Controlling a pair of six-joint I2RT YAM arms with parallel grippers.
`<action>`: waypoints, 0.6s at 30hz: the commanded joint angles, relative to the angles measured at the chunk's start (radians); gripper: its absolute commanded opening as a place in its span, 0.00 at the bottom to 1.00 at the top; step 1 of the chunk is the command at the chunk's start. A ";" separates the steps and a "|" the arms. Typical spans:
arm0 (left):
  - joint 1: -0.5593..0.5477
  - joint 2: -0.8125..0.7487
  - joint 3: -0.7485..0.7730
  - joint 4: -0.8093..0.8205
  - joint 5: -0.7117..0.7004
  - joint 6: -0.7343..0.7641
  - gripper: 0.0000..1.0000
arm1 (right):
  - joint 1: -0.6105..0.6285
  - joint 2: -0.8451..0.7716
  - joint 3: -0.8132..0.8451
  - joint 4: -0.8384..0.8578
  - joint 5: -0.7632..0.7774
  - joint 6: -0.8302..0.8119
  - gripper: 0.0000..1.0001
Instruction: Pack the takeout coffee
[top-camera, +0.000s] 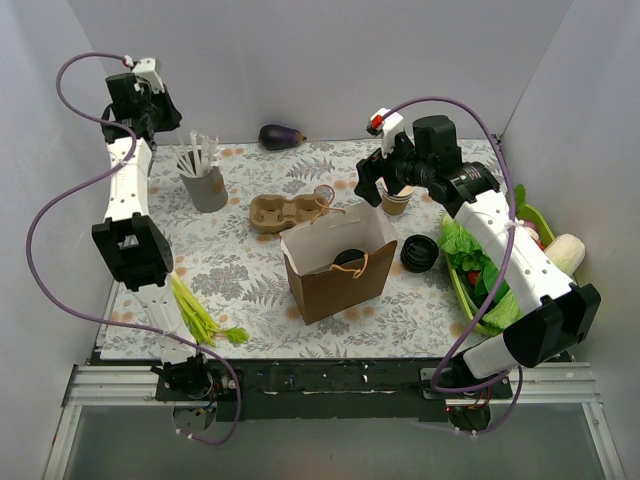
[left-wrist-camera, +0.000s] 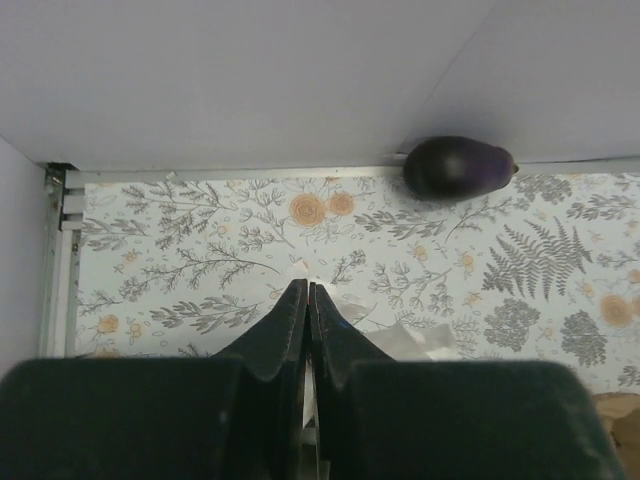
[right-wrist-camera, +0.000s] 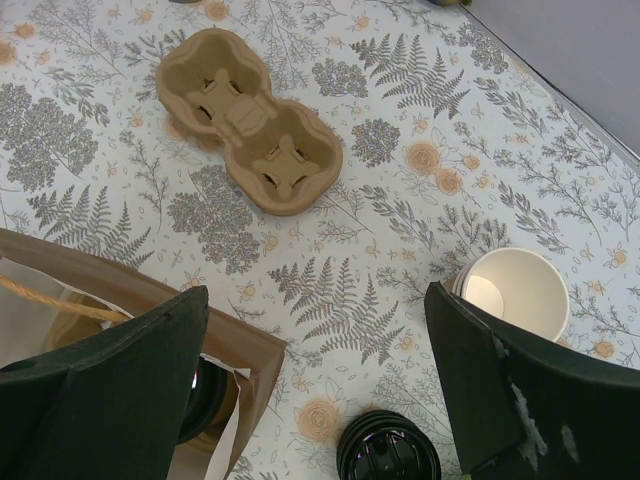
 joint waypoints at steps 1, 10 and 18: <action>0.002 -0.252 -0.014 -0.011 0.025 -0.009 0.00 | -0.006 -0.021 0.008 0.048 -0.011 0.009 0.96; -0.043 -0.499 0.017 -0.138 0.071 0.001 0.00 | -0.007 -0.006 0.048 0.040 0.047 0.013 0.97; -0.293 -0.716 -0.061 -0.235 0.277 -0.063 0.00 | -0.018 0.039 0.114 0.037 0.173 -0.004 0.98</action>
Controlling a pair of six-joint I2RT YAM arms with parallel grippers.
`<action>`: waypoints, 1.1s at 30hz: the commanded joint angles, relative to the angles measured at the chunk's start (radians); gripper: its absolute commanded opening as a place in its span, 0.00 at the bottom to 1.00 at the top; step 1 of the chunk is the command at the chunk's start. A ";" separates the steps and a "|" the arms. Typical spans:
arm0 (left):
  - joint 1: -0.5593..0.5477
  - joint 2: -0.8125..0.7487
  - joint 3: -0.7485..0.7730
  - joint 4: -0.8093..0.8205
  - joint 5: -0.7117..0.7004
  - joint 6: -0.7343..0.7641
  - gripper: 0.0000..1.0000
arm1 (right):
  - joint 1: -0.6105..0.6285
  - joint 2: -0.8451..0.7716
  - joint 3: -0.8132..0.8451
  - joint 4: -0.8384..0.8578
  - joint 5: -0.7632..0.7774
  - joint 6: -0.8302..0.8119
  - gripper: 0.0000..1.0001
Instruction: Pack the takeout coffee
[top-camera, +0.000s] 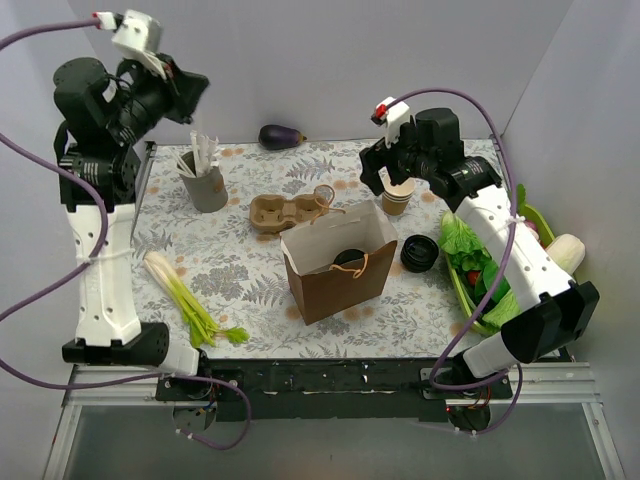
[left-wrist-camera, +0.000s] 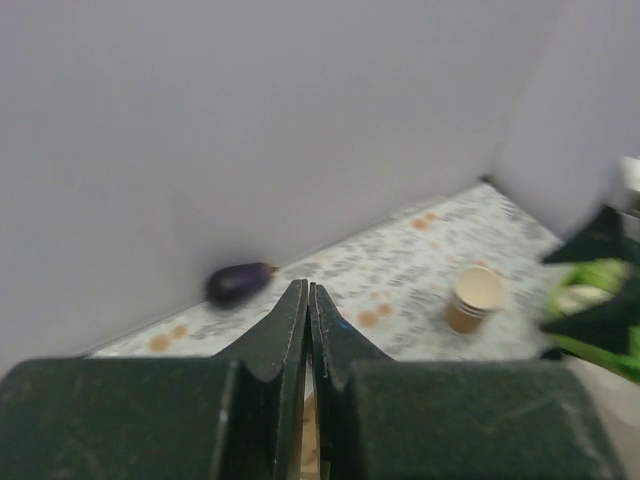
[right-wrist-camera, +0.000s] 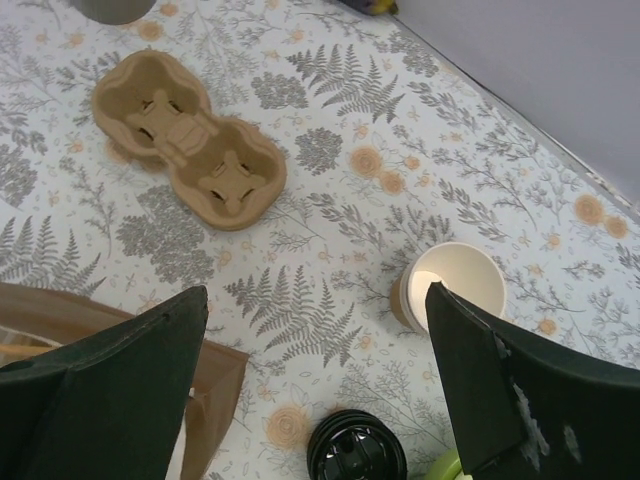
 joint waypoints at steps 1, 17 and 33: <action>-0.132 -0.115 -0.095 -0.079 0.202 -0.065 0.00 | -0.014 0.036 0.078 0.035 0.095 -0.008 0.98; -0.256 -0.074 -0.361 0.197 0.597 -0.433 0.00 | -0.037 0.033 0.036 0.071 0.140 -0.055 0.98; -0.302 -0.003 -0.163 0.216 0.665 -0.451 0.00 | -0.079 0.013 -0.014 0.082 0.125 -0.049 0.98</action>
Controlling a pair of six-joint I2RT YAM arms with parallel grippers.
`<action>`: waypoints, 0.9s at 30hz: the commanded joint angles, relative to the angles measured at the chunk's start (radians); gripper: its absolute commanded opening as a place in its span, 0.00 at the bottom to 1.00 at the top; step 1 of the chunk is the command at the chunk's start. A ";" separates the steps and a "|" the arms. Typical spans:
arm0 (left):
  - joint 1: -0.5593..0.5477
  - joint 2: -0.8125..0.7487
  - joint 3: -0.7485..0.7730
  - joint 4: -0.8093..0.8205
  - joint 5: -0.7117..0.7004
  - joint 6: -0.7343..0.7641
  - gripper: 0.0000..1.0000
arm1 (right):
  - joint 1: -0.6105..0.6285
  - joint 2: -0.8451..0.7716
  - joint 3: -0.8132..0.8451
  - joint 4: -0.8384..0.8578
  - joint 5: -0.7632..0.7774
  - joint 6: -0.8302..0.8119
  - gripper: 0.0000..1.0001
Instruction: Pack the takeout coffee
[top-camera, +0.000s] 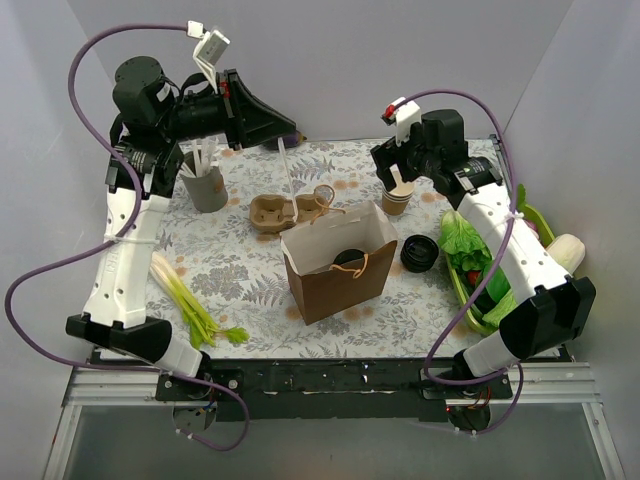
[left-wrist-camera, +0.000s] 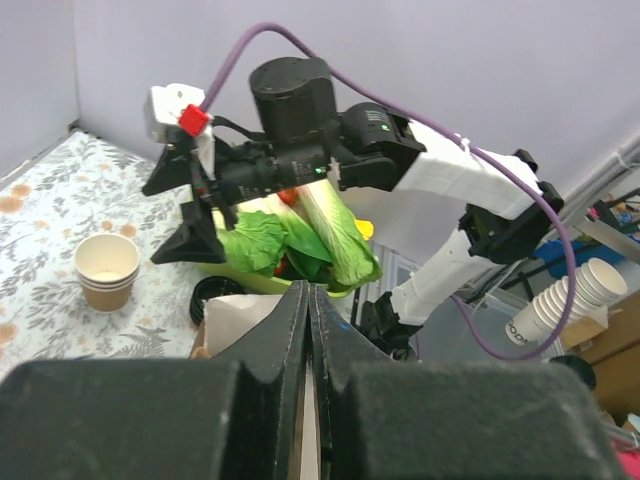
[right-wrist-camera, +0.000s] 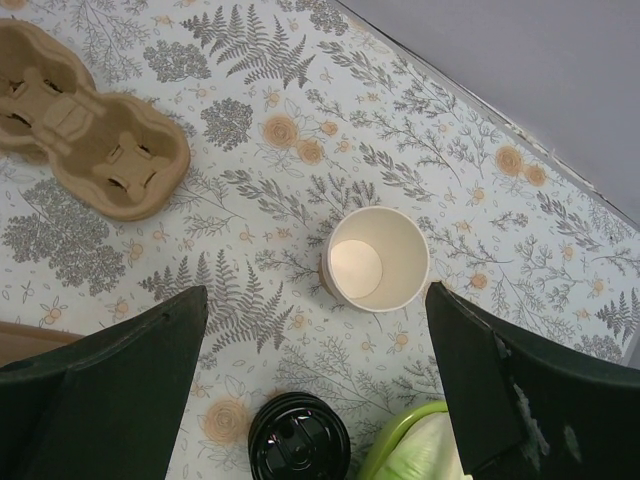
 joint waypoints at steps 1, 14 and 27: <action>-0.036 -0.022 -0.038 -0.001 0.020 -0.004 0.00 | -0.016 -0.008 0.018 0.042 -0.009 0.006 0.97; -0.125 -0.004 -0.192 -0.011 -0.026 0.080 0.53 | -0.034 -0.009 0.032 0.006 -0.078 -0.002 0.98; -0.074 0.050 -0.022 -0.198 -0.503 0.325 0.98 | -0.034 0.020 0.218 -0.206 0.271 0.196 0.98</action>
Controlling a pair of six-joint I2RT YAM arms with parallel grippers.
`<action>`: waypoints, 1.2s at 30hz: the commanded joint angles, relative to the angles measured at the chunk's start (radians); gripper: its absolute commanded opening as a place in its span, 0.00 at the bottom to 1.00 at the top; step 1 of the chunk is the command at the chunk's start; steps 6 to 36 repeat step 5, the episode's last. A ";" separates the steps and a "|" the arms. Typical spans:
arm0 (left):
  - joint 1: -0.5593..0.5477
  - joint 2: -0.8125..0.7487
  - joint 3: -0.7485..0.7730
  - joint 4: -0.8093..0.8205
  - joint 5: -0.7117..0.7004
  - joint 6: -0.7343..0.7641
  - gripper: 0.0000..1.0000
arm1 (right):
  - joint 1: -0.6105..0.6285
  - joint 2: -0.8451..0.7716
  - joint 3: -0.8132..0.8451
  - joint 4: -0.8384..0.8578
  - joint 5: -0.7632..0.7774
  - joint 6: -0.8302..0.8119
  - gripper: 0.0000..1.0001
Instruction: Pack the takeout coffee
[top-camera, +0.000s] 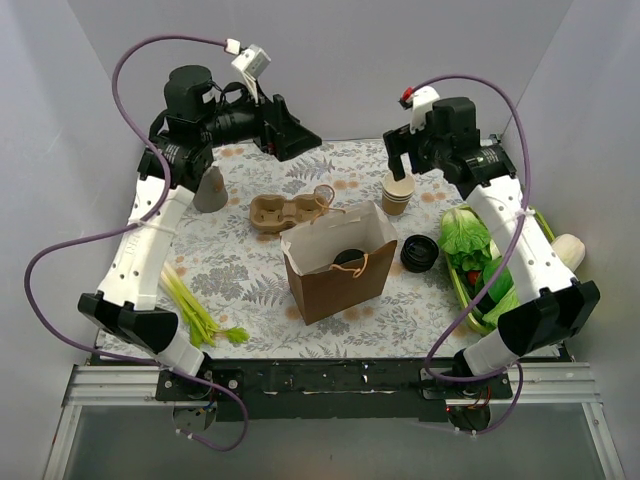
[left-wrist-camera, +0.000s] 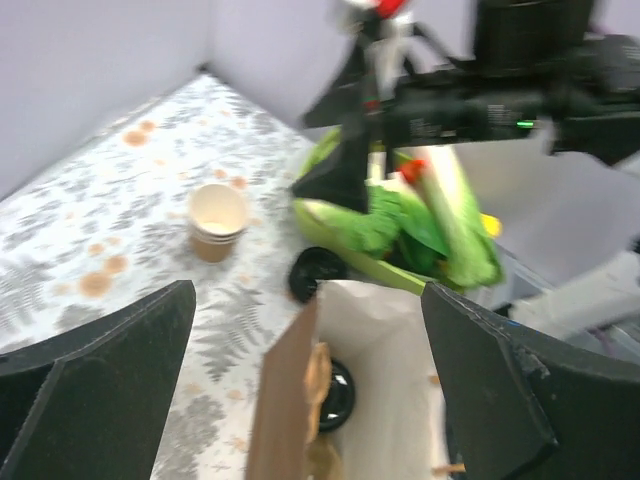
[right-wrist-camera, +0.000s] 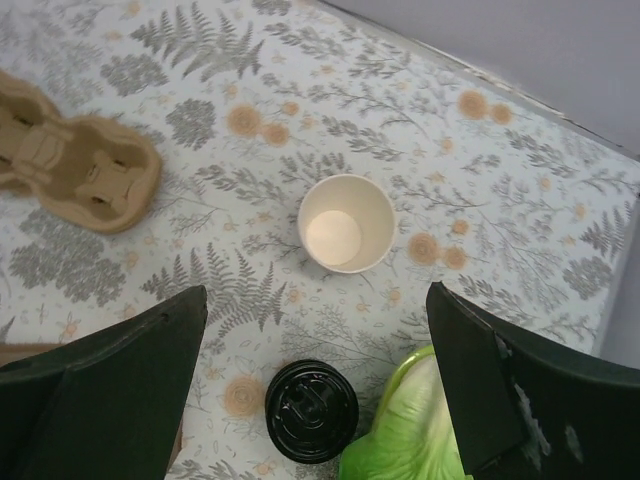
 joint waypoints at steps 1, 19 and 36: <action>0.046 -0.011 0.023 -0.068 -0.302 0.106 0.98 | -0.005 -0.001 0.097 -0.040 0.221 0.083 0.98; 0.087 -0.021 -0.022 -0.023 -0.427 0.123 0.98 | -0.004 -0.011 0.126 -0.026 0.193 0.063 0.98; 0.087 -0.021 -0.022 -0.023 -0.427 0.123 0.98 | -0.004 -0.011 0.126 -0.026 0.193 0.063 0.98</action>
